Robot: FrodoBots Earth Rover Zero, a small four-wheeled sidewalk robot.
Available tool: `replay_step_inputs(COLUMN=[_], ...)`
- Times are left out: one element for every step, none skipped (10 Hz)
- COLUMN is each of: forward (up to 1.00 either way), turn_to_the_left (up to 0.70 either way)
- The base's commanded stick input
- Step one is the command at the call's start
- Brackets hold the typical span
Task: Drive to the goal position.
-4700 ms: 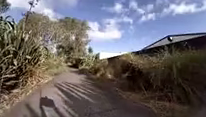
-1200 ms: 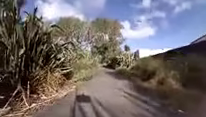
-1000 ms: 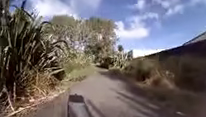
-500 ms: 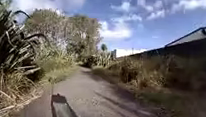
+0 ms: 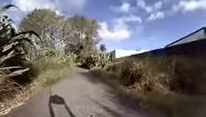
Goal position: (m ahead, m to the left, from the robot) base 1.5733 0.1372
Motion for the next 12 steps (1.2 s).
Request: replay_step_inputs(forward=[0.70,0.70,0.70,0.70,0.70,0.70,0.70,0.70,0.70,0.70,0.70,0.70], turn_to_the_left=[0.34,0.34,0.33,0.19,0.05,-0.09,-0.23,-0.36,-0.36,-0.36,-0.36,-0.36])
